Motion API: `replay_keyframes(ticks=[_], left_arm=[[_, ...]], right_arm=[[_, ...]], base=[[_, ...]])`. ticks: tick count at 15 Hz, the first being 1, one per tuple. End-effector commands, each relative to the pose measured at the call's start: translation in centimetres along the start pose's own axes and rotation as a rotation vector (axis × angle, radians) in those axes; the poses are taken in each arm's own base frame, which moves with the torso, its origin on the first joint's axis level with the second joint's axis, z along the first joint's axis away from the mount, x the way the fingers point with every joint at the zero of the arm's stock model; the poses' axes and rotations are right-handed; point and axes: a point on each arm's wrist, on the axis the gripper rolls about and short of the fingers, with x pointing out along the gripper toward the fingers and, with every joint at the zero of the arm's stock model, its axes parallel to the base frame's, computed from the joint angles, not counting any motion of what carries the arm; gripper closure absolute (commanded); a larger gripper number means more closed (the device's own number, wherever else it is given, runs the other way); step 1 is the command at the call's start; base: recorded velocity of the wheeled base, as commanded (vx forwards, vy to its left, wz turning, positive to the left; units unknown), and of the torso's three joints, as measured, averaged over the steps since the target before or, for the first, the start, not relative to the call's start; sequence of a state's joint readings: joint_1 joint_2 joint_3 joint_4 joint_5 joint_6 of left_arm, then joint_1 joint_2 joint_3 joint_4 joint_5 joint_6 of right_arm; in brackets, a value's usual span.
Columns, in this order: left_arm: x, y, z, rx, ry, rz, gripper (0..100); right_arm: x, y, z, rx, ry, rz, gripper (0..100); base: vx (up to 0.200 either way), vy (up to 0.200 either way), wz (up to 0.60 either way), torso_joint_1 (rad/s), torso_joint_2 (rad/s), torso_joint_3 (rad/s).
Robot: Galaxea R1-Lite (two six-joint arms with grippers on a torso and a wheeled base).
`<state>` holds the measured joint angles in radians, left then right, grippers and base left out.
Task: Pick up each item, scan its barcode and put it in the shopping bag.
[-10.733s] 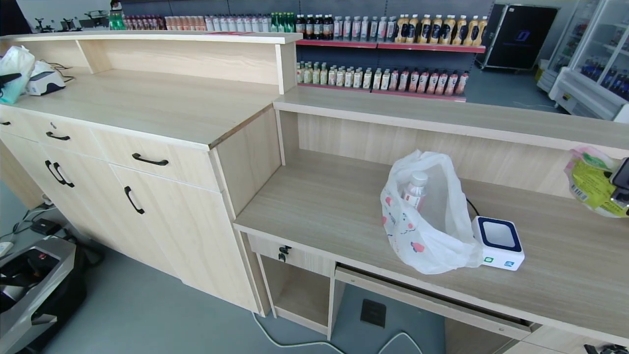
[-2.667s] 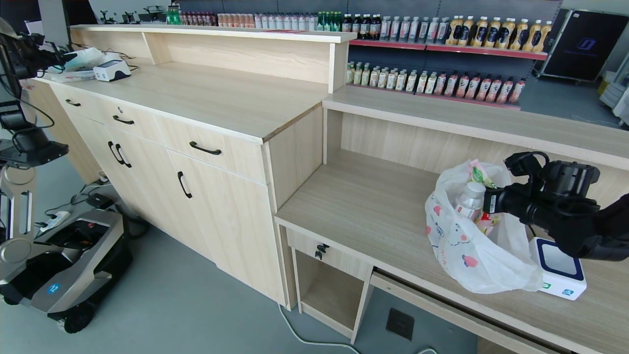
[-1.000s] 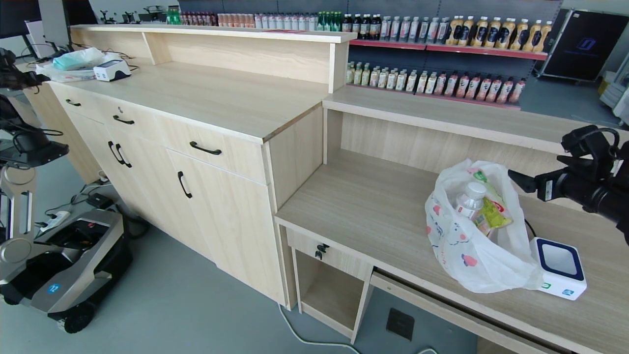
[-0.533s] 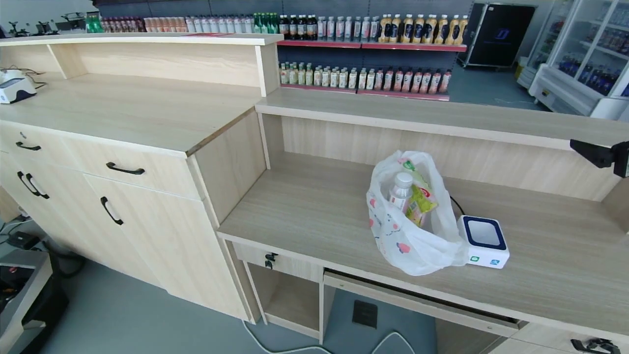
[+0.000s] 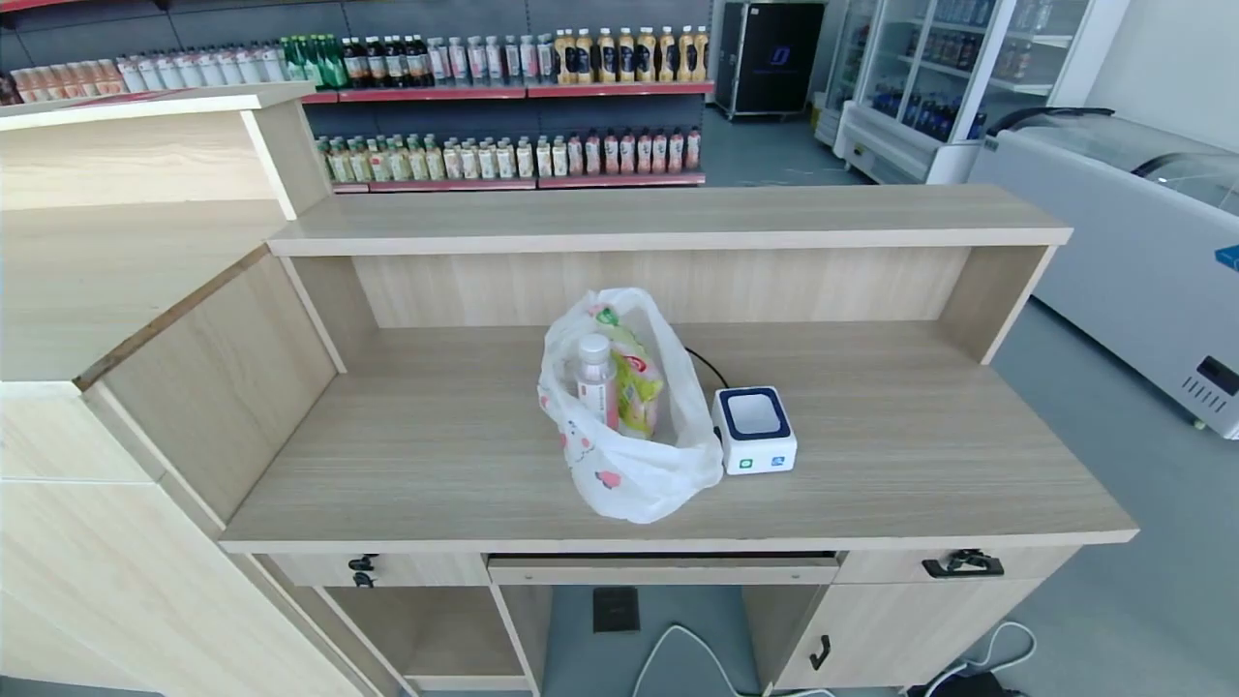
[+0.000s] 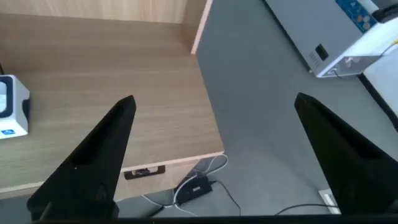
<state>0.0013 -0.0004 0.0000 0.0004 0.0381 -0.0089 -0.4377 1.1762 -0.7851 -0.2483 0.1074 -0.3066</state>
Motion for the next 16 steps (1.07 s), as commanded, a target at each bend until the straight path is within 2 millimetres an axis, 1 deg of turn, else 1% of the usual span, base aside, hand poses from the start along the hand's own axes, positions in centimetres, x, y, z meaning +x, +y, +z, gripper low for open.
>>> replay_keyframes(ticks=[1,2,4,5,6,7,8,9,10,11,12,16], left_arm=[[0.0,0.0,0.0,0.0,0.0,0.001,0],[0.0,0.0,0.0,0.0,0.0,0.001,0],[0.0,0.0,0.0,0.0,0.0,0.001,0],[0.0,0.0,0.0,0.0,0.0,0.001,0],[0.0,0.0,0.0,0.0,0.0,0.001,0],[0.0,0.0,0.0,0.0,0.0,0.001,0],[0.0,0.0,0.0,0.0,0.0,0.001,0],[0.0,0.0,0.0,0.0,0.0,0.001,0],[0.0,0.0,0.0,0.0,0.0,0.001,0],[0.0,0.0,0.0,0.0,0.0,0.001,0],[0.0,0.0,0.0,0.0,0.0,0.001,0],[0.0,0.0,0.0,0.0,0.0,0.001,0]], right_arm=[[-4.9,1.8,-3.9,0.027,-0.004,-0.018,0],[-6.7,3.0,-6.8,0.053,0.014,-0.009,0],[-9.7,5.3,-12.0,0.073,-0.003,0.05,0],[-11.0,6.3,-14.9,0.081,-0.006,0.074,0],[-12.1,6.7,-15.9,0.091,-0.006,0.091,0],[-13.4,7.3,-18.1,0.128,0.116,0.117,0],[-14.4,7.4,-19.0,0.138,0.103,0.077,0],[-15.6,7.3,-19.3,0.184,-0.038,0.096,0],[-16.3,7.3,-19.6,0.223,-0.118,0.109,0],[-16.2,7.5,-20.0,0.27,-0.067,0.128,0],[-16.2,7.5,-20.1,0.28,-0.055,0.127,0],[-16.2,7.5,-20.1,0.278,-0.053,0.127,0]], base=[[0.0,0.0,0.0,0.0,0.0,0.0],[0.0,0.0,0.0,0.0,0.0,0.0],[0.0,0.0,0.0,0.0,0.0,0.0],[0.0,0.0,0.0,0.0,0.0,0.0],[0.0,0.0,0.0,0.0,0.0,0.0],[0.0,0.0,0.0,0.0,0.0,0.0],[0.0,0.0,0.0,0.0,0.0,0.0],[0.0,0.0,0.0,0.0,0.0,0.0],[0.0,0.0,0.0,0.0,0.0,0.0],[0.0,0.0,0.0,0.0,0.0,0.0],[0.0,0.0,0.0,0.0,0.0,0.0],[0.0,0.0,0.0,0.0,0.0,0.0]])
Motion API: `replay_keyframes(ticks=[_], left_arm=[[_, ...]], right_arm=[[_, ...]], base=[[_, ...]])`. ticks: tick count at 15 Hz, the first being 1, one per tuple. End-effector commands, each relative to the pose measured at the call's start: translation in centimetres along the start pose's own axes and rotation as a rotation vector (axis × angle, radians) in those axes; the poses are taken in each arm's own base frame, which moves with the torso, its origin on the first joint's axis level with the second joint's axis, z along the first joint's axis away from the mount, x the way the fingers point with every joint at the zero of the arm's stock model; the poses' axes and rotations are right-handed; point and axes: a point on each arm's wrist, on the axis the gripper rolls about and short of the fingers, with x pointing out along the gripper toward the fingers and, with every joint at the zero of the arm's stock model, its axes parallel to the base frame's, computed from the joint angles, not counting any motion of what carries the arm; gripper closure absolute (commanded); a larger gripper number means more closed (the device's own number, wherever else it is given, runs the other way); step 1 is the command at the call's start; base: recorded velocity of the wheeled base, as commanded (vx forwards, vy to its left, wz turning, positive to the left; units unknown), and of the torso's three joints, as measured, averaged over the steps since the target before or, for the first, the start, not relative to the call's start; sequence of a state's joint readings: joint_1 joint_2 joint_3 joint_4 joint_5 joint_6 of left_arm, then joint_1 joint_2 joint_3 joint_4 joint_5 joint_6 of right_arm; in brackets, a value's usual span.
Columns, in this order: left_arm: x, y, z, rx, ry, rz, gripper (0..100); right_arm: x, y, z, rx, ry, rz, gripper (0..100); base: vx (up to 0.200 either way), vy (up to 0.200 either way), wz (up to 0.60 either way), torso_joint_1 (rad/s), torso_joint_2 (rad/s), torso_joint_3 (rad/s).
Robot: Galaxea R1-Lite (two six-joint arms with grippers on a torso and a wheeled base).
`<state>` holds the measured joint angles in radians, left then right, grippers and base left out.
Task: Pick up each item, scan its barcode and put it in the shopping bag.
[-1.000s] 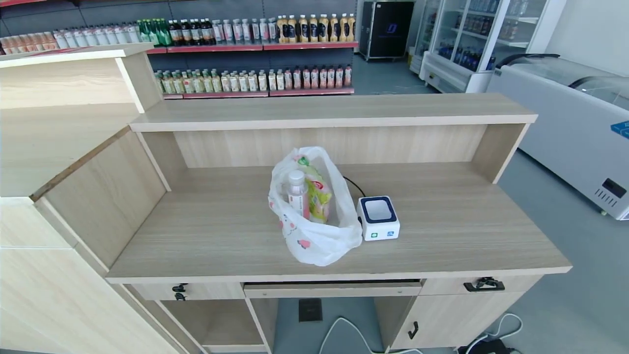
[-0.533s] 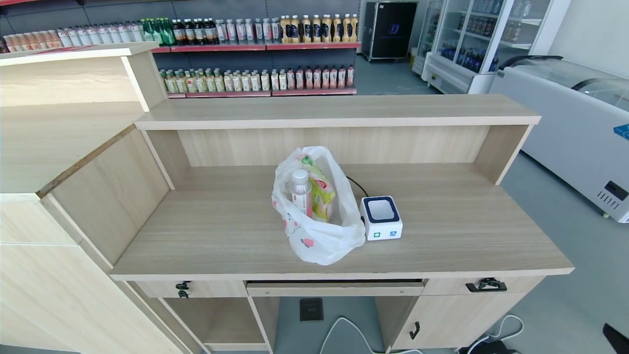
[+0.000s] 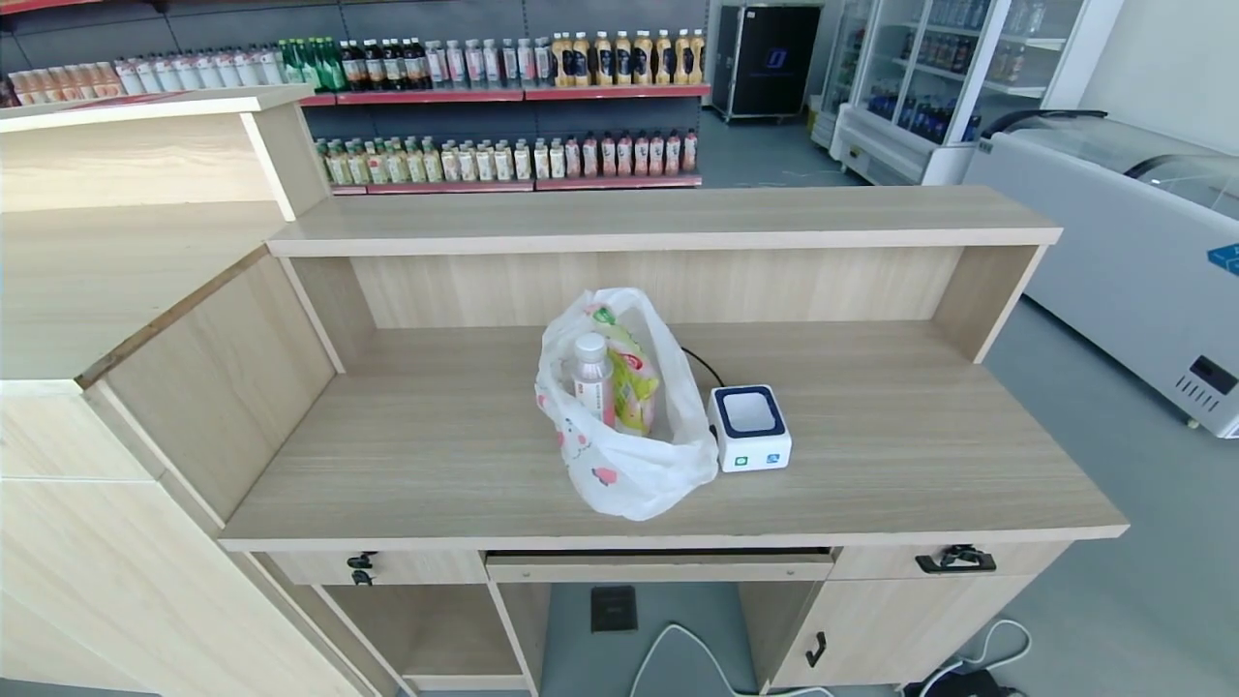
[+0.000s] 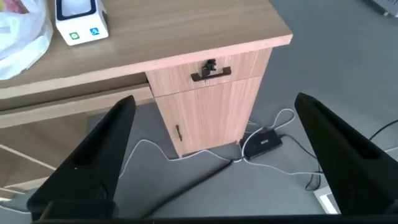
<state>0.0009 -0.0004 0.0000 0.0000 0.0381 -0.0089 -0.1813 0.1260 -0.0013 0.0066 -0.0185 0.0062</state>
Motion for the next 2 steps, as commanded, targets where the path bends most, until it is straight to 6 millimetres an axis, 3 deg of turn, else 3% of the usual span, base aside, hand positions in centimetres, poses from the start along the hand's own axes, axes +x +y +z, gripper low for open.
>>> replay_keyframes(ticks=[1,2], left_arm=[[0.0,0.0,0.0,0.0,0.0,0.001,0],[0.0,0.0,0.0,0.0,0.0,0.001,0]], right_arm=[[-0.2,-0.01,-0.13,-0.002,-0.024,0.005,0],[-0.2,-0.01,-0.13,-0.002,-0.024,0.005,0]], base=[[0.0,0.0,0.0,0.0,0.0,0.0],[0.0,0.0,0.0,0.0,0.0,0.0]])
